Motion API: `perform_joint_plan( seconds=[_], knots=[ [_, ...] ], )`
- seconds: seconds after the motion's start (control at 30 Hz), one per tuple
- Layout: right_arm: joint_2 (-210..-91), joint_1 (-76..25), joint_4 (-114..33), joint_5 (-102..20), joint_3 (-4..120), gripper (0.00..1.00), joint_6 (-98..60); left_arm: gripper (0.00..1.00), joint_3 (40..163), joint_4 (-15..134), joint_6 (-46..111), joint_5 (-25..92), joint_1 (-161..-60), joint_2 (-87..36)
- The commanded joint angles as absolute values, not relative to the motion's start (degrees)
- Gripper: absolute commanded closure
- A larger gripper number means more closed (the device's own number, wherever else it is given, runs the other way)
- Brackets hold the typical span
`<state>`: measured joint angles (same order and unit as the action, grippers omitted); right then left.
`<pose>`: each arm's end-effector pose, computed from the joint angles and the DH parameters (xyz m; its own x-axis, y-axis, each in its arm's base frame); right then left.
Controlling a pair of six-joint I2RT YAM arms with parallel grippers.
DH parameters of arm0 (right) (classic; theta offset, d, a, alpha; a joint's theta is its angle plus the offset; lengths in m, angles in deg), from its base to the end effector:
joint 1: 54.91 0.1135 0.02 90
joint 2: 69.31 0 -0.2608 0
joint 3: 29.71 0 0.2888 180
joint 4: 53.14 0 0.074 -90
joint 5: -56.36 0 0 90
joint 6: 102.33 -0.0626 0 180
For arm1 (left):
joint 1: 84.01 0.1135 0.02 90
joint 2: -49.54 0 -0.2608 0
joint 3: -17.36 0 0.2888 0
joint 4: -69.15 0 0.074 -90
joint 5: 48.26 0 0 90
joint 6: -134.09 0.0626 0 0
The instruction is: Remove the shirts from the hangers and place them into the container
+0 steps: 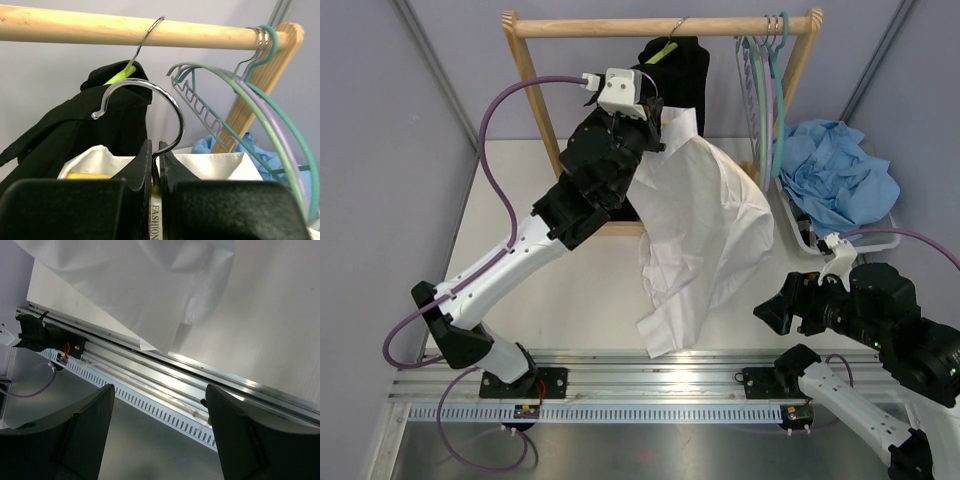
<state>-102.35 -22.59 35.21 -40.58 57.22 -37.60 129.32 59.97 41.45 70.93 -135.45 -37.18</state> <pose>0.0668 0.0512 0.4120 -0.6949 0.0618 -0.7164 -0.3520 0.8396 0.4138 0.2669 -0.2859 0.5326 0.1543 -0.2580 -0.9537 0.3980 0.8997 -0.1790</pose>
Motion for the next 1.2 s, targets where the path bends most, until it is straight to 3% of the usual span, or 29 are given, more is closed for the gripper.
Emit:
perform_joint_plan(
  seconds=[0.0, 0.37, 0.77, 1.03, 1.13, 1.17],
  knots=[
    [-102.1, -22.1, 38.2, -39.9, 58.3, 0.18, -36.8, 1.00, 129.4, 66.2, 39.6, 70.8, -135.8, -35.1],
    [-104.2, -22.1, 35.2, -37.7, 66.7, 0.09, -31.5, 1.00, 118.9, 63.2, 34.2, 68.2, -137.9, -30.5],
    [-103.8, -22.1, 25.0, -40.5, 58.0, 0.14, -29.9, 1.00, 120.6, 58.4, 26.5, 62.4, -139.3, -28.5],
    [-103.2, -22.2, 21.4, -41.2, 55.8, 0.37, -29.7, 1.00, 120.5, 56.0, 23.6, 61.7, -139.6, -29.1],
    [-102.4, -22.1, 21.9, -41.3, 55.9, 0.66, -29.9, 1.00, 120.9, 56.4, 24.8, 64.1, -139.6, -29.6],
    [-101.8, -22.1, 22.4, -40.6, 56.1, 0.91, -30.5, 1.00, 121.4, 56.3, 25.8, 65.4, -139.6, -29.8]
  ],
)
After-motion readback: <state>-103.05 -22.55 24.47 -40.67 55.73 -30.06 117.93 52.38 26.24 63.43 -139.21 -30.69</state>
